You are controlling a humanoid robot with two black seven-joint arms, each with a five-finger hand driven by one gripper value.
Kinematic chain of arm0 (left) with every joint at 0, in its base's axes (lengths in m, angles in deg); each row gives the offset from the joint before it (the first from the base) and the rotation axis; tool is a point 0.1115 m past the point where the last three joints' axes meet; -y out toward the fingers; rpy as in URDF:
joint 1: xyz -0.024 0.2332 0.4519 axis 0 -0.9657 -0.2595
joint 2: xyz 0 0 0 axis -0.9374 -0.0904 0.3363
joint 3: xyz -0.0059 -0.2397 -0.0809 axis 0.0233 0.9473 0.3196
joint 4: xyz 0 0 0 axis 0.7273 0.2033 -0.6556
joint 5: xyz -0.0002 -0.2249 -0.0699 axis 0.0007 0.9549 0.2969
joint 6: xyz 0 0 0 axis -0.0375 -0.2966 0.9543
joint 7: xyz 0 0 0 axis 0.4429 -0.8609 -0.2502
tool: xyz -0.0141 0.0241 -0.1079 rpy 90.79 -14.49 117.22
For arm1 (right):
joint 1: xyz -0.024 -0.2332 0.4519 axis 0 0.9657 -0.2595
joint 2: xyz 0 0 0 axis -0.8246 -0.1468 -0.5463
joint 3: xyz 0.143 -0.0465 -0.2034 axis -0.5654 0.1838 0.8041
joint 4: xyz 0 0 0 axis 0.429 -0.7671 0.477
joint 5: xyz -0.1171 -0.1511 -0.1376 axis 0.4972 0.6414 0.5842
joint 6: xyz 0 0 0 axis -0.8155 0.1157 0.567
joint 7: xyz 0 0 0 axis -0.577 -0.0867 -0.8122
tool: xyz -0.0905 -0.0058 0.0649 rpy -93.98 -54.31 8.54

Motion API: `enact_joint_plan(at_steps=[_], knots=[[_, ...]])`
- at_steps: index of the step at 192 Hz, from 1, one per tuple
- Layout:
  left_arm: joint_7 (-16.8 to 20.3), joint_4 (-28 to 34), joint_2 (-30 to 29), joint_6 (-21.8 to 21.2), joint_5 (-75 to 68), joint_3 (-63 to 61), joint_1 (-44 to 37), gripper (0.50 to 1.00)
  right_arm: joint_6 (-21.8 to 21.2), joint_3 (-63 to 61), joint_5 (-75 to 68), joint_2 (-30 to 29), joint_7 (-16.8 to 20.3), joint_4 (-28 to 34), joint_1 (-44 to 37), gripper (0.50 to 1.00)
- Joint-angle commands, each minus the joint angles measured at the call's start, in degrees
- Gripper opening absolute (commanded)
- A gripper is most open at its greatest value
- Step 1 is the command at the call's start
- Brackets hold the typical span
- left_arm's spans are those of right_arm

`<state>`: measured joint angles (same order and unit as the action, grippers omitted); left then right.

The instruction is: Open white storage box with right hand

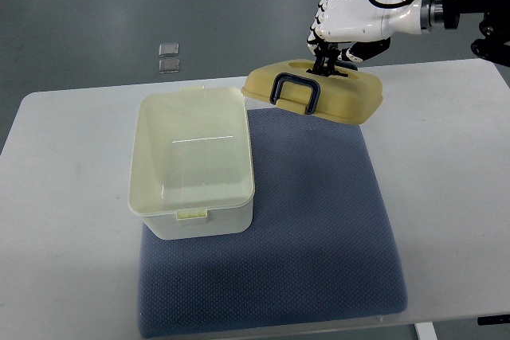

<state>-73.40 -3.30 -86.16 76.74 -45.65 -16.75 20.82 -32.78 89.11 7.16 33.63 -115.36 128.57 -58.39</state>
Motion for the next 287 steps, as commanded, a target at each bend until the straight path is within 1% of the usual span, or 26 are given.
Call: enact_joint_plan(at_steps=[1,53,130,193,195,196,197,198,199,200,202,203,204,205,206,207,208,209,210,211,213,214,215,221,250,287], knots=[[0.08,0.00,0.00,0.01,0.00,0.00,0.00,1.000,1.55,0.04,0.59,1.02,0.00,0.01,3.02,0.500],[-0.01,0.00,0.00,0.01,0.00,0.00,0.00,1.000,6.74,-0.05,2.34,2.08,0.00,0.01,9.70,0.500],[-0.01,0.00,0.00,0.01,0.00,0.00,0.00,1.000,12.62,-0.13,4.54,0.58,0.00,0.01,16.64,0.500],[-0.01,0.00,0.00,0.01,0.00,0.00,0.00,1.000,13.00,-0.13,4.45,-1.00,0.00,0.01,18.58,0.500],[-0.01,0.00,0.00,0.01,0.00,0.00,0.00,1.000,13.00,-0.13,4.45,-1.00,0.00,0.01,18.58,0.509],[-0.01,0.00,0.00,0.01,0.00,0.00,0.00,1.000,13.00,-0.13,4.37,-1.00,0.00,0.09,18.58,0.541],[-0.01,0.00,0.00,0.01,0.00,0.00,0.00,1.000,13.00,-0.13,4.36,-1.00,0.00,0.09,18.58,0.541],[-0.01,0.00,0.00,0.01,0.00,0.00,0.00,1.000,13.00,-0.13,4.28,-1.00,0.00,0.09,18.58,0.576],[-0.01,0.00,0.00,0.01,0.00,0.00,0.00,1.000,13.00,-0.13,4.28,-1.00,0.00,0.09,18.58,0.576],[-0.01,0.00,0.00,0.01,0.00,0.00,0.00,1.000,13.00,-0.22,4.28,-1.00,0.00,0.09,18.58,0.604],[-0.01,0.00,0.00,0.01,0.00,0.00,0.00,1.000,13.00,-0.22,4.28,-1.00,0.00,0.09,18.58,0.605],[0.08,0.00,0.00,0.01,0.00,0.00,0.00,1.000,13.00,-0.31,4.19,-1.08,0.00,0.09,18.58,0.639],[0.08,0.00,0.00,0.01,0.00,0.00,0.00,1.000,13.00,-0.31,4.19,-1.09,0.00,0.09,18.58,0.639],[-0.01,0.00,0.00,0.01,0.00,0.00,0.00,1.000,13.00,-0.48,4.10,-1.09,0.00,0.09,18.66,0.674],[-0.01,0.00,0.00,0.01,0.00,0.00,0.00,1.000,13.00,-0.49,4.10,-1.09,0.00,0.09,18.66,0.674],[-0.01,0.00,0.00,0.01,0.00,0.00,0.00,1.000,13.00,-0.66,4.10,-1.09,0.00,0.01,18.75,0.709],[-0.01,0.00,0.00,0.01,0.00,0.00,0.00,1.000,13.00,-0.66,4.10,-1.09,0.00,0.01,18.75,0.709],[-0.01,0.00,0.00,0.01,0.00,0.00,0.00,1.000,13.00,-0.83,4.01,-1.09,0.00,0.09,18.84,0.739],[-0.01,0.00,0.00,0.01,0.00,0.00,0.00,1.000,13.00,-0.84,4.01,-1.09,0.00,0.09,18.84,0.740],[-0.01,0.00,0.00,0.01,0.00,0.00,0.00,1.000,13.00,-1.01,4.01,-1.09,0.00,0.09,18.93,0.770],[-0.01,0.00,0.00,0.01,0.00,0.00,0.00,1.000,13.00,-1.27,4.01,-1.09,0.00,0.01,19.10,0.799],[-0.01,0.00,0.00,0.01,0.00,0.00,0.00,1.000,13.00,-1.28,4.01,-1.09,0.00,0.01,19.10,0.799],[-0.01,0.00,0.00,0.01,0.00,0.00,0.00,1.000,13.00,-1.54,4.01,-1.09,0.00,0.01,19.28,0.827],[-0.01,0.00,0.00,0.01,0.00,0.00,0.00,1.000,13.00,-2.15,3.93,-1.09,0.00,0.01,19.72,0.880],[-0.01,0.00,0.00,0.01,0.00,0.00,0.00,1.000,13.00,-4.09,3.93,-1.17,0.00,0.01,19.98,0.907],[-0.01,0.00,0.00,0.01,0.00,0.00,0.00,1.000,13.00,-7.08,3.75,-0.56,0.00,-0.08,19.89,0.905]])
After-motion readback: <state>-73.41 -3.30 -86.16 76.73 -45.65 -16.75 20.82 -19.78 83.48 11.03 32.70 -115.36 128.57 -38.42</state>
